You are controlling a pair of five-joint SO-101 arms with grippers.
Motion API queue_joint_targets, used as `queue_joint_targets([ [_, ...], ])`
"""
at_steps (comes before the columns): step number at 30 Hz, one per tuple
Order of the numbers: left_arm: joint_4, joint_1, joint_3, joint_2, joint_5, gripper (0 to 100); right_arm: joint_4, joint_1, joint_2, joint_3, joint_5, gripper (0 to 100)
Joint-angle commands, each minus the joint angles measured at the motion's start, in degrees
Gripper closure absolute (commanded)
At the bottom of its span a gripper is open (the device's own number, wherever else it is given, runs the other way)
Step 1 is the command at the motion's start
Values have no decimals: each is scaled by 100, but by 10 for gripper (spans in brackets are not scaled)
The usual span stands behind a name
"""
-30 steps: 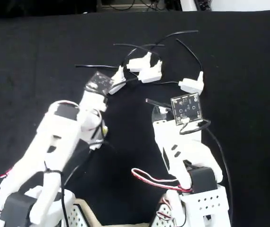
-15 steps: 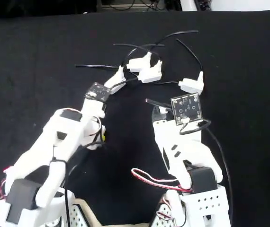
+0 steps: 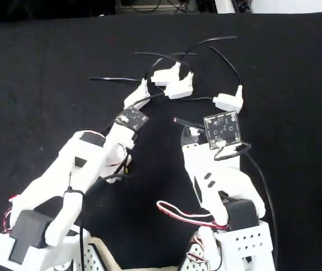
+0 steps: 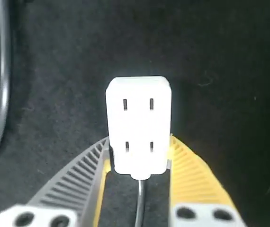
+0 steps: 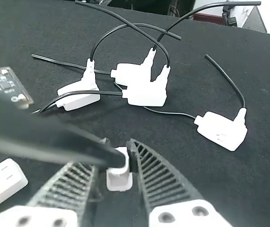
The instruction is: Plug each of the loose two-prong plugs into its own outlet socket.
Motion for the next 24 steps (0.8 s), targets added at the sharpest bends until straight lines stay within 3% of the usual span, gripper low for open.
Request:
queue_joint_targets([
  [1,-44,40,-22,-35,-738,880,-70,-88,-13,-13,53,985],
  [8,-88,-347,-207,-352,-1284,780,-70,-88,-13,-13,53,985],
  [15,-44,-391,224,-1899,-1363,738,-79,-88,-13,-13,53,985],
  [19,-44,-435,593,-2655,-1301,737,-79,-88,-13,-13,53,985],
  [24,-35,-1051,822,-3411,-589,741,-79,-97,-13,-13,53,985],
])
